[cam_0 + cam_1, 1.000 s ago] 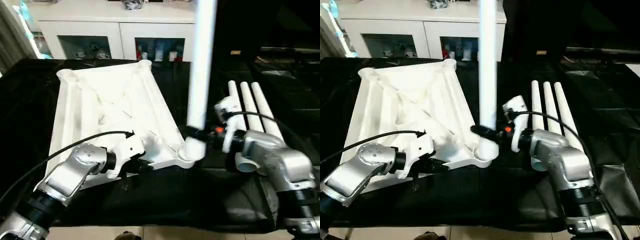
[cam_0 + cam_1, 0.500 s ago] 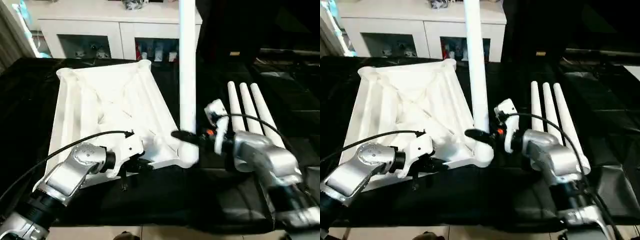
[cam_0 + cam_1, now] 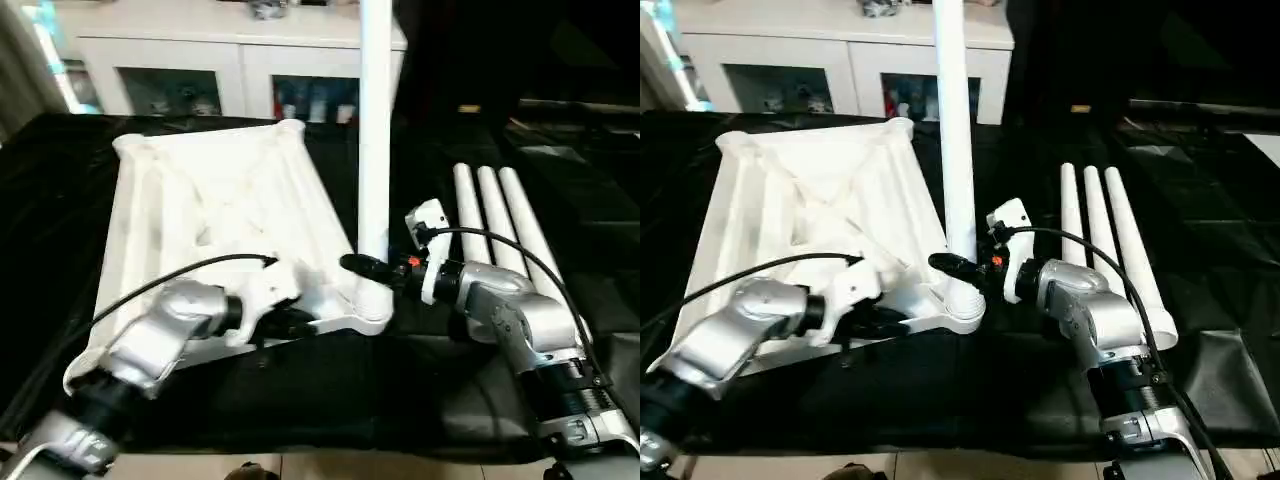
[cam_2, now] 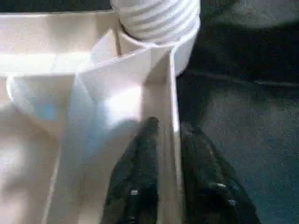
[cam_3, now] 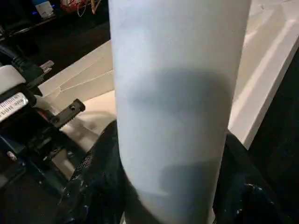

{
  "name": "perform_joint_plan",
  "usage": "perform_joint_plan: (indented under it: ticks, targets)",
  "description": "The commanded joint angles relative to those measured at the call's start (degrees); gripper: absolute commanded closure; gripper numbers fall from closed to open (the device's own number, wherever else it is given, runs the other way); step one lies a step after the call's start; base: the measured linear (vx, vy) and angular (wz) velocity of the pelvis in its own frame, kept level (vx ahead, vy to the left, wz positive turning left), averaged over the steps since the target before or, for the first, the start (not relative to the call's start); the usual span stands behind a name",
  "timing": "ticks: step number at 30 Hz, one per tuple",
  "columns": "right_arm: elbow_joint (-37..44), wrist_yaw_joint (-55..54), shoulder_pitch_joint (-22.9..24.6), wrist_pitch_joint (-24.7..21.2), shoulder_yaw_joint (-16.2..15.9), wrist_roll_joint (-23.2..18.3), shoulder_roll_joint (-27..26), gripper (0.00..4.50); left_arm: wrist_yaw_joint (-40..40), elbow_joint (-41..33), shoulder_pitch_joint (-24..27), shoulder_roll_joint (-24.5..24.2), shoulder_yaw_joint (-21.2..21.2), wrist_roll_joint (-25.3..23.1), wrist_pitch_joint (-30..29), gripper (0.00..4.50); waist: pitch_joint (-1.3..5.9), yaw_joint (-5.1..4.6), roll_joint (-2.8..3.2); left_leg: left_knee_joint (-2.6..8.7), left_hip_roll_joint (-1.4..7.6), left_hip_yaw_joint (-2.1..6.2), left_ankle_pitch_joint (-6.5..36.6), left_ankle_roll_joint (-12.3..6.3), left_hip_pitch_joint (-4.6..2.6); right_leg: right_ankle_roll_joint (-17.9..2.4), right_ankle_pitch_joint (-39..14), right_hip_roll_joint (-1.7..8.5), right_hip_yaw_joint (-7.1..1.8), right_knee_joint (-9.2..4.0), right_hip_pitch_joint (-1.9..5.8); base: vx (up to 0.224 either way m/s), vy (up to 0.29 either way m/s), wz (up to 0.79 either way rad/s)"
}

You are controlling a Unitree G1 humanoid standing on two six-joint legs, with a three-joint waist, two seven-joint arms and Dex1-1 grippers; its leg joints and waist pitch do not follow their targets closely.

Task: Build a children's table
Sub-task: Insert table leg to table base

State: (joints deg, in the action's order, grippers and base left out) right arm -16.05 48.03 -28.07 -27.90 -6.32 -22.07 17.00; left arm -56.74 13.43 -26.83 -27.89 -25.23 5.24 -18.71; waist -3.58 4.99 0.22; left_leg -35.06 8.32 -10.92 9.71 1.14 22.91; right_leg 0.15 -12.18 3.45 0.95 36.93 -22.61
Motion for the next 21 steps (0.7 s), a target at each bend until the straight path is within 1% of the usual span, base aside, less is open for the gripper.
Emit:
perform_joint_plan:
  ticks: [1,3,4,6,8,10,11,12,13,14,15,16,17,20,21]
  targets:
    - [0.1,0.0,-0.3,0.4,-0.3,0.0,-0.2,2.65,2.5,2.4,-1.6,0.8,-0.7,-2.6,0.7,3.57,3.68,-0.09,-0.01,5.0,4.59,2.37,17.4,2.18,-1.93,-10.7,-16.5,5.16,-2.53,-5.65,1.15,0.0,0.0,0.0]
    - [0.3,0.0,-0.2,0.3,-0.3,0.2,-0.4,2.65,2.6,3.4,-2.2,1.2,-1.2,-3.6,0.6,3.57,3.7,0.04,-0.1,4.85,4.6,2.35,16.7,1.8,-1.83,-10.9,-16.4,5.34,-2.55,-5.66,1.29,0.0,0.0,0.0]
    - [0.4,0.1,-0.2,0.3,-0.2,0.3,-0.5,2.65,2.6,3.8,-2.4,1.2,-1.5,-4.0,0.5,3.57,3.71,0.12,0.14,4.8,4.59,2.35,16.6,1.74,-1.91,-10.9,-16.8,5.31,-2.51,-5.64,1.21,0.0,0.0,0.0]
    - [0.5,0.2,-0.1,0.3,0.0,0.4,-0.6,2.65,2.0,4.4,-2.7,1.0,-1.9,-4.8,0.1,3.57,3.69,0.08,0.21,4.88,4.64,2.4,17.1,1.81,-1.95,-10.9,-17.0,5.19,-2.46,-5.68,1.17,0.0,0.0,0.0]
    - [0.5,0.2,-0.1,0.3,0.0,0.5,-0.6,2.65,1.3,4.6,-2.7,0.4,-2.1,-5.3,-0.4,3.86,3.61,-0.02,0.09,4.94,4.65,2.44,18.0,1.95,-1.99,-10.9,-17.9,5.15,-2.44,-5.7,1.09,0.0,0.0,0.0]
    - [0.7,0.1,0.0,0.3,0.0,0.5,-0.6,2.65,0.7,4.6,-2.5,-0.7,-2.1,-5.7,-0.9,3.93,3.53,-0.04,0.14,4.99,4.7,2.56,19.3,2.3,-2.11,-10.6,-20.3,5.31,-2.46,-5.94,0.94,0.0,0.0,0.0]
    - [0.7,0.1,0.1,0.3,0.0,0.5,-0.6,2.65,0.6,4.6,-2.4,-0.8,-2.0,-5.7,-1.0,4.1,3.44,-0.16,0.1,5.06,4.66,2.62,20.0,2.51,-2.03,-10.4,-21.4,5.32,-2.47,-5.98,0.91,0.0,0.0,0.0]
    - [0.7,0.1,0.1,0.3,0.0,0.5,-0.5,2.65,0.3,4.5,-2.3,-1.1,-1.9,-5.8,-1.4,4.1,3.44,-0.16,0.1,5.06,4.66,2.62,20.0,2.51,-2.03,-10.4,-21.4,5.32,-2.47,-5.98,0.91,0.0,0.0,0.0]
    - [0.7,0.2,0.1,0.3,0.0,0.5,-0.5,2.65,-0.4,3.9,-1.9,-1.7,-1.7,-5.7,-2.0,4.23,3.43,-0.34,0.08,5.19,4.68,2.81,20.5,2.75,-1.87,-9.9,-22.8,5.45,-2.38,-5.98,1.05,0.0,0.0,0.0]
    - [0.7,0.2,0.1,0.3,0.0,0.5,-0.5,2.65,-0.4,3.9,-1.9,-1.7,-1.7,-5.6,-2.0,4.3,3.39,-0.4,0.08,5.21,4.67,2.85,20.7,2.8,-1.85,-9.8,-23.3,5.46,-2.37,-6.02,1.02,0.0,0.0,0.0]
    - [0.7,0.2,0.2,0.4,0.1,0.6,-0.5,2.65,-0.6,3.6,-1.6,-2.0,-1.6,-5.6,-2.2,4.34,3.36,-0.53,-0.17,5.19,4.65,2.8,21.1,2.87,-1.91,-9.5,-24.2,5.45,-2.38,-6.14,0.9,0.0,0.0,0.0]
    - [0.7,0.2,0.2,0.4,0.2,0.6,-0.5,2.65,-0.6,3.6,-1.6,-2.0,-1.6,-5.6,-2.3,4.41,3.27,-0.5,-0.11,5.07,4.6,2.79,21.7,2.82,-2.14,-9.3,-25.5,5.49,-2.46,-6.36,0.6,0.0,0.0,0.0]
    - [0.6,0.2,0.2,0.4,0.2,0.7,-0.5,2.65,-0.6,3.5,-1.5,-2.1,-1.7,-5.7,-2.4,4.5,3.29,-0.5,-0.08,4.97,4.6,2.8,22.0,2.84,-2.25,-9.1,-26.6,5.58,-2.53,-6.5,0.51,0.0,0.0,0.0]
    - [0.4,0.3,0.2,0.5,0.2,0.8,-0.5,2.65,-0.4,3.2,-1.1,-2.4,-1.7,-6.1,-2.2,4.5,3.31,-0.46,-0.09,5.08,4.72,2.84,21.8,2.88,-2.27,-9.0,-26.1,5.48,-2.52,-6.45,0.45,0.0,0.0,0.0]
    - [0.4,0.3,0.1,0.5,0.2,0.8,-0.6,2.65,-0.2,3.0,-0.9,-2.4,-1.5,-6.0,-1.9,4.5,3.38,-0.43,-0.05,5.17,4.77,2.81,21.4,2.92,-2.23,-9.2,-24.9,5.4,-2.51,-6.32,0.48,0.0,0.0,0.0]
